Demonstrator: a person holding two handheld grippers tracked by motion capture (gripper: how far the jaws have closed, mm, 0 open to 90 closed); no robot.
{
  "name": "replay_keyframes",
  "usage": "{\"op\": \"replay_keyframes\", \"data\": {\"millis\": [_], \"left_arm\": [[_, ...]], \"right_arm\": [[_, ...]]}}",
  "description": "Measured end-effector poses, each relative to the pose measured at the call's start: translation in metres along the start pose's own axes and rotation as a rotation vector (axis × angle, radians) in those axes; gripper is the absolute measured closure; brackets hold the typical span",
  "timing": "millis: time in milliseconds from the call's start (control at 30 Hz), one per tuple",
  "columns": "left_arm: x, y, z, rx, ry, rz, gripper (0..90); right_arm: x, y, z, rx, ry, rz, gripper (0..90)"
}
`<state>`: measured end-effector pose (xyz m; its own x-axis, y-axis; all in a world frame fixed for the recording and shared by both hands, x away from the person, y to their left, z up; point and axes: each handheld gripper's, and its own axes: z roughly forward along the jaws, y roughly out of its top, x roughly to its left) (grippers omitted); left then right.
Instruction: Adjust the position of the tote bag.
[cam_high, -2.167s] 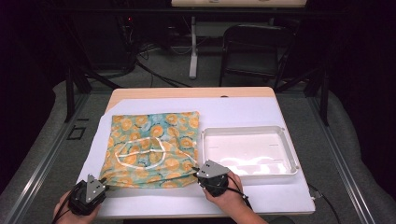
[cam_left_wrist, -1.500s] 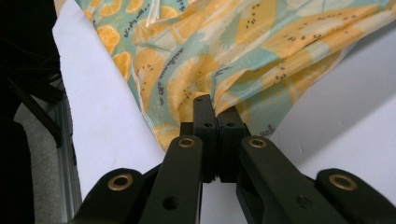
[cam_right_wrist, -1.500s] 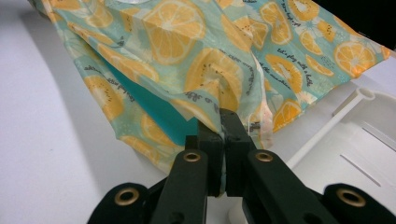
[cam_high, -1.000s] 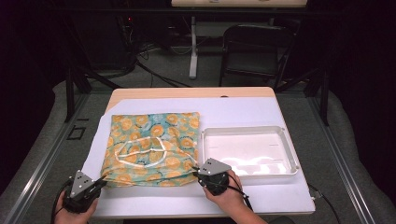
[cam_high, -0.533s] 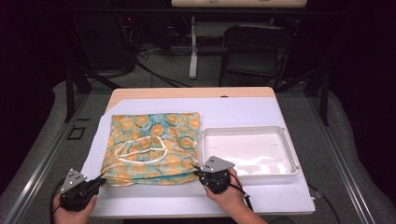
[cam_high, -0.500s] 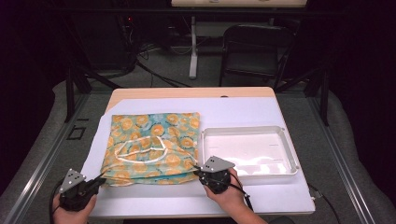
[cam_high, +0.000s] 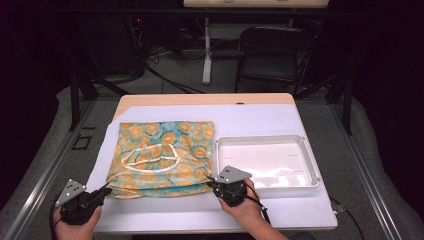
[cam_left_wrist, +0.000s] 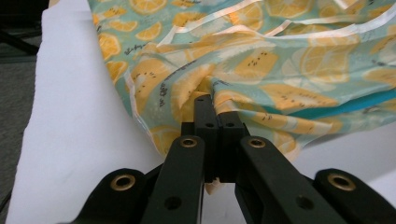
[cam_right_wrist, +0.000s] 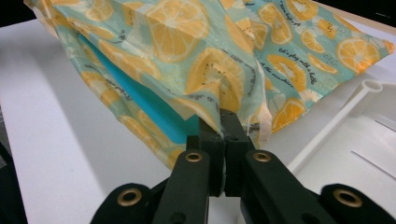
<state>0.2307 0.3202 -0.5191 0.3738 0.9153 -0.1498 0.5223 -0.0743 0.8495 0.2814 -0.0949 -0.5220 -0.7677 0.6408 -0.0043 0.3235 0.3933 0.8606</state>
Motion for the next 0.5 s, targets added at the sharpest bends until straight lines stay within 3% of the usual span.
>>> {"op": "replay_keyframes", "data": {"millis": [200,500], "left_arm": [[-0.001,0.006,-0.002,-0.04,-0.013,-0.016,90.0],[-0.006,0.02,-0.002,-0.09,-0.019,-0.014,90.0]], "right_arm": [[-0.006,0.005,-0.003,0.005,0.018,0.021,90.0],[-0.01,0.018,-0.006,-0.045,0.062,0.071,90.0]]}}
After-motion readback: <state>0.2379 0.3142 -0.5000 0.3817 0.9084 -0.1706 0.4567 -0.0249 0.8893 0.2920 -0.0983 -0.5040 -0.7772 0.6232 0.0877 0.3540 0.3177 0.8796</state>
